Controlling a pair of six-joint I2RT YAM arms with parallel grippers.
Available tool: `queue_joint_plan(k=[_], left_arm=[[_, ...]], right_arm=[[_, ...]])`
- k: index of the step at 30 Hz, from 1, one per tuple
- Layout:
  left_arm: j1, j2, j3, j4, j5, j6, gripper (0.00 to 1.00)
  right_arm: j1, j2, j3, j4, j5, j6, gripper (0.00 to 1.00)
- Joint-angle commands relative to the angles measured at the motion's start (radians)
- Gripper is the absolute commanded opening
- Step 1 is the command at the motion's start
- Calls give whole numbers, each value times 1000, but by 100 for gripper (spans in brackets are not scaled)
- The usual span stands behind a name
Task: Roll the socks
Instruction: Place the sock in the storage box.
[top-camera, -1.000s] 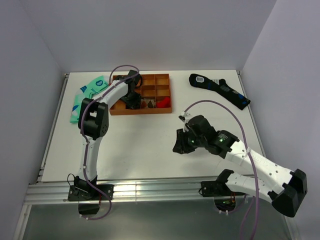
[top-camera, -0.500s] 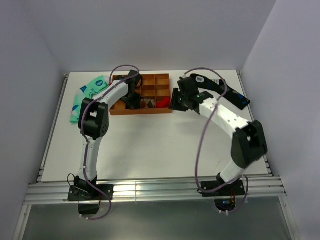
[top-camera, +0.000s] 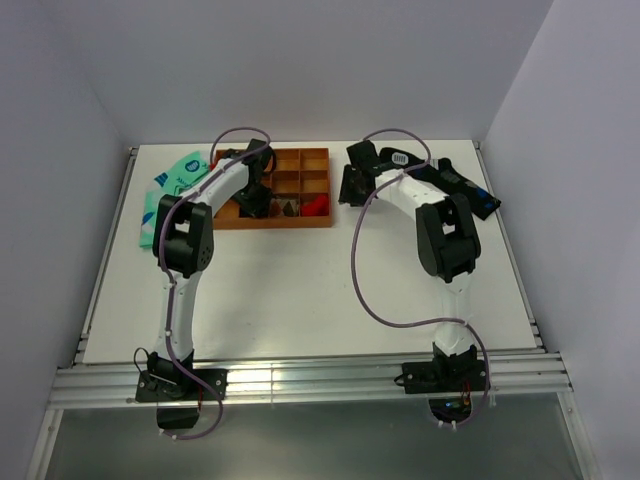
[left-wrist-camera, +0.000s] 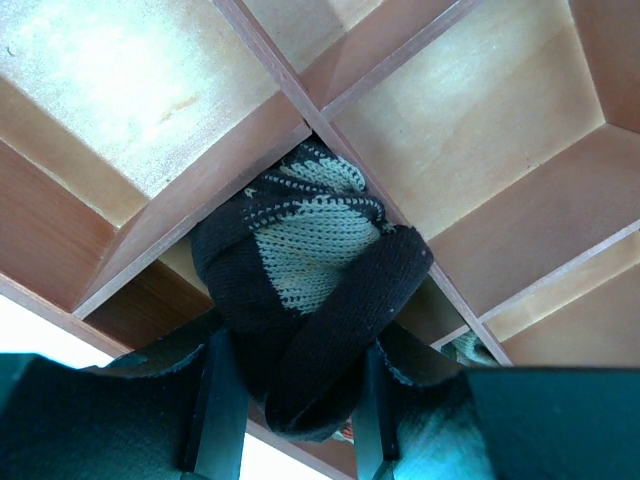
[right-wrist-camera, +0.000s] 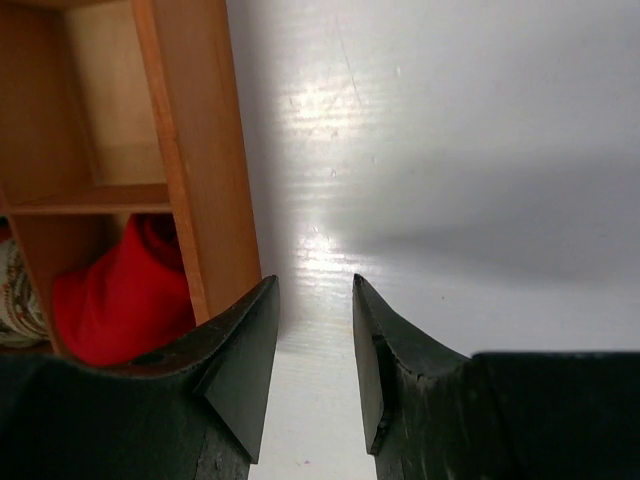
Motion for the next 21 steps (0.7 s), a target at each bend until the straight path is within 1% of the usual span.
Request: queue_joint_plan(k=[1, 2, 6, 11, 15, 21], left_arm=[[30, 93, -10, -81, -93, 39, 0], [30, 96, -1, -84, -93, 37, 0], [29, 113, 25, -90, -90, 42, 0], [23, 110, 27, -90, -88, 39, 0], [21, 108, 25, -87, -88, 43, 0], [19, 116, 35, -84, -85, 46, 0]], right_arm=[[-15, -19, 69, 40, 5, -34, 43], [-15, -23, 57, 46, 5, -38, 43], [-13, -74, -18, 144, -75, -40, 43], [13, -71, -38, 175, -116, -63, 43], [22, -97, -102, 254, -131, -41, 44], [40, -99, -127, 290, -141, -48, 44]])
